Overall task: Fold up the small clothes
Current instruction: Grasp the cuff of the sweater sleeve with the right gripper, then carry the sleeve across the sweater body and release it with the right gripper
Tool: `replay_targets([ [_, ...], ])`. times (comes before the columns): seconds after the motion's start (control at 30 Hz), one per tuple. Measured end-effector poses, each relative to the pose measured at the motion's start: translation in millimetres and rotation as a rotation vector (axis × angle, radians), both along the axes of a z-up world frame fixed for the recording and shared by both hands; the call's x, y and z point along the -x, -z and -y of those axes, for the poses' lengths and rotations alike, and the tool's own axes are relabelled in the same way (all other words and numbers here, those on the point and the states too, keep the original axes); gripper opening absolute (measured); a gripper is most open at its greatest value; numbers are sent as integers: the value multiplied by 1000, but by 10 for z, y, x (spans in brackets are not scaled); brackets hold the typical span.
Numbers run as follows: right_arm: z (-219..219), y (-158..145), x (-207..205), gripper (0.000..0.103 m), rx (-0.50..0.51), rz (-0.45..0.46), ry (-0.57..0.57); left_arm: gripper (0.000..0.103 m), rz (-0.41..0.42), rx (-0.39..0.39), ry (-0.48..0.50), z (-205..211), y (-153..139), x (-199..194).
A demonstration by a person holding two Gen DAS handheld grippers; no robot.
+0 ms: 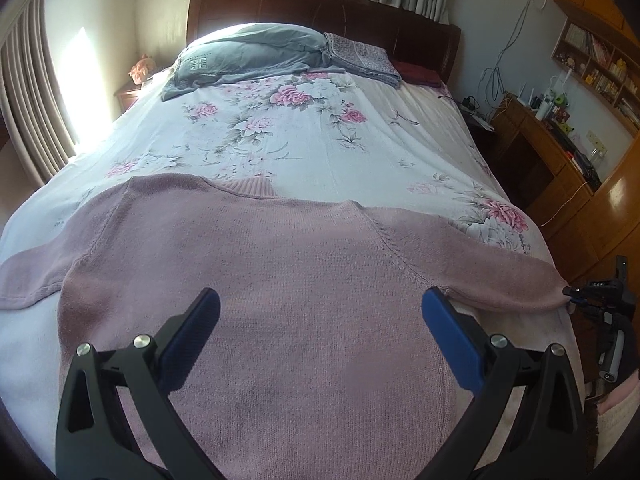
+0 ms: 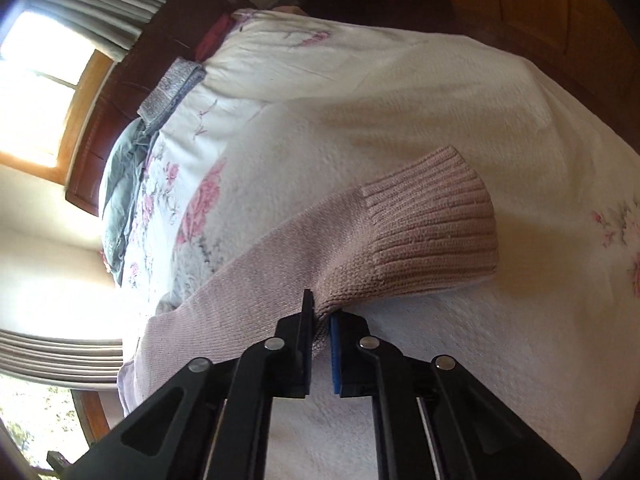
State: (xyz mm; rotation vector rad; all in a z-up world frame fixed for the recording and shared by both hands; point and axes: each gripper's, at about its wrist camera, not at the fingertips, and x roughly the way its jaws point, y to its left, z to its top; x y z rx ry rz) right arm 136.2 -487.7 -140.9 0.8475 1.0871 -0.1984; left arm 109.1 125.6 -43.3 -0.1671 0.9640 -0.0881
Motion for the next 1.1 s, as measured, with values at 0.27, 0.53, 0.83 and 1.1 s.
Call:
replay_targets([
  [0.27, -279, 16, -95, 7, 177, -105, -37, 100, -35, -1, -39, -319, 155, 2],
  [0.53, -1486, -902, -347, 7, 236, 160, -251, 100, -34, 9, -84, -848, 179, 14],
  [0.83, -3503, -1112, -550, 7, 233, 248, -605, 100, -31, 51, -106, -1309, 180, 71],
  [1.1, -4675, -586, -514, 7, 273, 166, -805, 100, -33, 97, -121, -1532, 223, 118],
])
